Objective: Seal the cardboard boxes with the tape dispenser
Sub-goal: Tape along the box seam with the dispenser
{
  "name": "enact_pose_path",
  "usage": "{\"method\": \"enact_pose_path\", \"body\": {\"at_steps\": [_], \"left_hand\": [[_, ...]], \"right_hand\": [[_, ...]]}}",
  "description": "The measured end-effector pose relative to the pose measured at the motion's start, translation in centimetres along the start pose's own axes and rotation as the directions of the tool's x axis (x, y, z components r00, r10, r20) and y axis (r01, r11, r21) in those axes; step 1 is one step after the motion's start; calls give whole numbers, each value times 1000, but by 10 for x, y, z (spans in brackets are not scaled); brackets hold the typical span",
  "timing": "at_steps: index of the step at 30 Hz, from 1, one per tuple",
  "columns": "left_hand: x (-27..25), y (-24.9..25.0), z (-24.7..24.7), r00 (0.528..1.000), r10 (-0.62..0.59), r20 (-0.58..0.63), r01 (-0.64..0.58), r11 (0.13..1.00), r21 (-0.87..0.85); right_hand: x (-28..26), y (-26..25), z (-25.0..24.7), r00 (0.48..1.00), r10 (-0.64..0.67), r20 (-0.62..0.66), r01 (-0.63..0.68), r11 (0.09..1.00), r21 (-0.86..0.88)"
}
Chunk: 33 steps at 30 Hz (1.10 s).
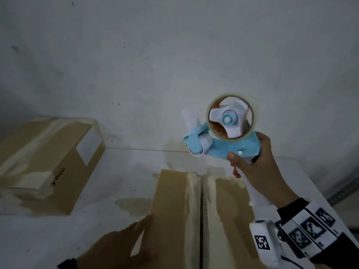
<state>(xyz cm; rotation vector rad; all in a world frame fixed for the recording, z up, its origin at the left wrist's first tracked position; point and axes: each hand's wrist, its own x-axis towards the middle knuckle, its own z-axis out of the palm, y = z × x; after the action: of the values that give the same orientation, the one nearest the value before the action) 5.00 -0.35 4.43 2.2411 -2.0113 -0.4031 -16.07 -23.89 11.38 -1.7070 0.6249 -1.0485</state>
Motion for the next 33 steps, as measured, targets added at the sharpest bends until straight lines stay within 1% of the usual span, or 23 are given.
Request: {"method": "enact_pose_path", "body": {"at_steps": [1,2,3,5,6,8,10,11,13,14,15,16,17,19,21,24,25,29,31,33], "left_hand": [[1,-2,-9,999,-19,28,19,999,-25],[4,-3,-19,994,-53,93,61,995,-85],[10,-2,-30,989,-78,128,95,987,-128],[31,-1,-49,997,-78,-24,72,977,-202],[42,-1,-57,993,-89,-81,64,961,-270],[66,6,-68,986,-86,-140,15,894,-449],[87,14,-71,981,-125,-145,7,781,-624],[97,19,-71,981,-155,-116,28,706,-708],[113,27,-69,983,-179,-29,69,516,-854],[117,30,-71,984,-176,15,90,426,-900],[120,33,-73,984,-171,40,100,361,-927],[122,34,-74,984,-172,37,90,310,-946],[124,33,-75,983,-185,15,69,286,-956],[125,30,-77,976,-216,-27,32,263,-964],[126,26,-81,972,-235,-20,35,230,-972],[124,22,-86,967,-244,71,120,190,-974],[124,19,-87,967,-236,100,147,192,-970],[127,10,-93,953,-258,158,221,236,-946],[131,7,-95,952,-271,140,219,288,-932],[134,8,-95,953,-288,97,197,342,-919]], "right_hand": [[0,-2,0,1000,-13,25,14,1000,-8],[0,-3,1,998,-28,59,28,1000,-7],[1,-4,0,995,-44,92,44,999,5],[2,-3,-1,987,-66,146,62,998,30],[3,-3,-1,984,-76,163,71,997,34],[4,-4,1,976,-102,191,94,994,52],[5,-6,5,969,-136,204,122,989,81],[6,-8,7,968,-145,206,127,987,100],[7,-9,9,965,-158,210,133,983,128],[8,-9,10,964,-160,212,134,982,131],[9,-9,10,965,-158,209,132,983,131],[10,-8,10,967,-153,202,129,983,131],[10,-7,9,969,-150,195,125,983,132],[10,-3,8,971,-150,184,126,983,134],[9,0,7,972,-151,182,128,983,132],[7,1,6,968,-160,192,141,984,111],[6,1,7,964,-175,202,158,982,101],[7,0,8,944,-210,253,200,978,66],[9,-1,9,939,-214,268,211,977,41],[12,-1,10,930,-233,285,237,971,19]]}}
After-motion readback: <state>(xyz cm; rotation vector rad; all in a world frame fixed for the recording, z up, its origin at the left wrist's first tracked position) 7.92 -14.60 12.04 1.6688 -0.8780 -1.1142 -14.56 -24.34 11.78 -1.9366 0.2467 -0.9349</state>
